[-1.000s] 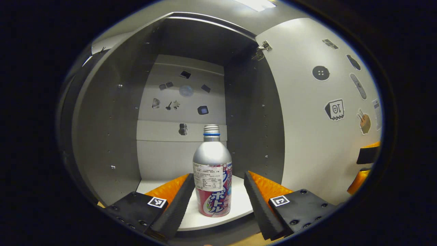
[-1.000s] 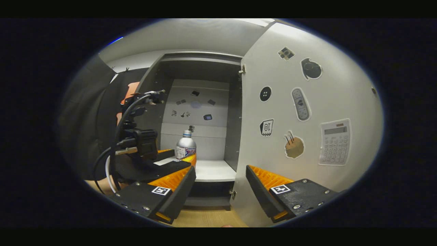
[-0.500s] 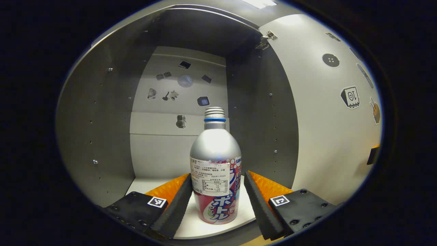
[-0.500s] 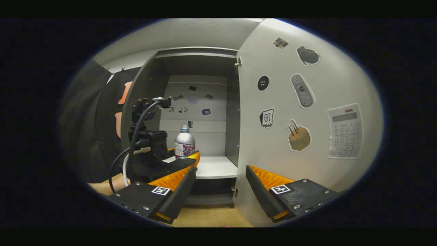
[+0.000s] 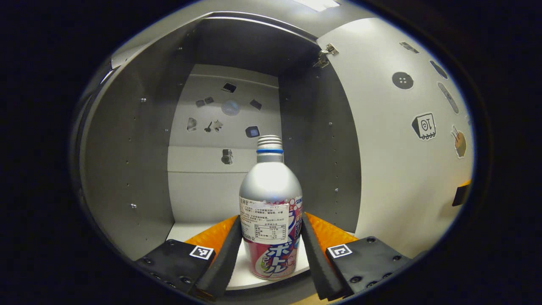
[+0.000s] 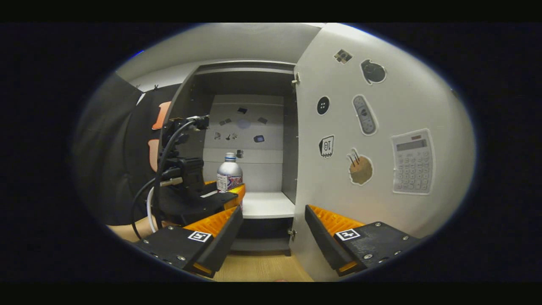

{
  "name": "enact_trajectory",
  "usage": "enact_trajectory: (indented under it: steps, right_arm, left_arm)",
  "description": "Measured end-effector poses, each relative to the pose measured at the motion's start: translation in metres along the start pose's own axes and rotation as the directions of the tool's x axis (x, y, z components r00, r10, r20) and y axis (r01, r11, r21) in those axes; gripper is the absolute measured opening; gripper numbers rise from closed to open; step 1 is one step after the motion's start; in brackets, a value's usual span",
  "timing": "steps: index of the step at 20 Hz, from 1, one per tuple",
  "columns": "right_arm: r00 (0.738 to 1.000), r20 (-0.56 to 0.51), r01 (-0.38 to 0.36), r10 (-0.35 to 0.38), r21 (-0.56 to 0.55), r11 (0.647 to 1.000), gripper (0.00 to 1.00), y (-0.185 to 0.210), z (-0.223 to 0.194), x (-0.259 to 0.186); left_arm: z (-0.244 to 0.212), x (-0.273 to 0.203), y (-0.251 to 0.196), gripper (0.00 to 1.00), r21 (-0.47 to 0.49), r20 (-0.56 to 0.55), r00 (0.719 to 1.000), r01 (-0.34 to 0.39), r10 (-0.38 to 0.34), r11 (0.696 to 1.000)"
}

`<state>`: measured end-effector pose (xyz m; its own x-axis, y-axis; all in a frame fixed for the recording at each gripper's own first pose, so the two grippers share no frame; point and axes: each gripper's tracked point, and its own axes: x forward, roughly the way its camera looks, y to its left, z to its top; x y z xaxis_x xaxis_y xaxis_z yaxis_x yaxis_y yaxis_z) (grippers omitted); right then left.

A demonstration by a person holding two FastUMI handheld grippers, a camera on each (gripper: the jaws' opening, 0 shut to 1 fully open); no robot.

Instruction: Open the cabinet door with the right hand, grasp the bottle in the cabinet with the left hand and place it on the coaster, then close the cabinet door with the right hand.

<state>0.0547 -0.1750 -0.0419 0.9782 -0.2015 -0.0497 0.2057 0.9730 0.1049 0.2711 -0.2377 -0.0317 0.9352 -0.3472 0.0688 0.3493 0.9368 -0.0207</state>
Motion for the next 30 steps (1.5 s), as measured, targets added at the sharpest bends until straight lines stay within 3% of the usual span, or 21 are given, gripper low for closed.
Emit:
enact_trajectory:
  steps: [11, 16, 24, 25, 26, 30]
  right_arm:
    - [0.994, 0.017, -0.109, 0.109, 0.029, 0.994, 0.91, 0.011, -0.004, -0.035]
    - [0.997, 0.029, -0.08, 0.078, 0.064, 0.995, 0.91, 0.024, 0.005, -0.049]
    - [1.0, 0.003, 0.011, -0.011, -0.008, 1.0, 0.91, 0.075, -0.002, -0.085]
    - [1.0, -0.001, 0.018, -0.018, -0.013, 1.0, 0.96, 0.081, -0.004, -0.094]
    - [1.0, -0.007, 0.029, -0.029, -0.019, 0.999, 0.91, 0.086, -0.007, -0.101]
    - [0.997, -0.043, 0.06, -0.061, -0.039, 0.997, 0.91, 0.096, -0.018, -0.127]
  left_arm:
    - [0.019, -0.111, 0.0, 0.82, 0.062, 0.037, 0.997, -0.071, 0.069, 0.996]
    - [0.018, -0.155, 0.004, 0.82, 0.06, 0.048, 0.998, -0.047, 0.044, 0.997]
    - [-0.001, -0.211, 0.031, 0.82, 0.005, 0.036, 0.999, 0.022, -0.022, 1.0]
    - [-0.004, -0.218, 0.032, 0.82, 0.001, 0.04, 0.999, 0.028, -0.028, 1.0]
    - [-0.008, -0.226, 0.034, 0.83, -0.002, 0.043, 0.998, 0.037, -0.037, 0.999]
    - [-0.036, -0.259, 0.039, 0.81, -0.008, 0.042, 0.998, 0.042, -0.042, 0.999]
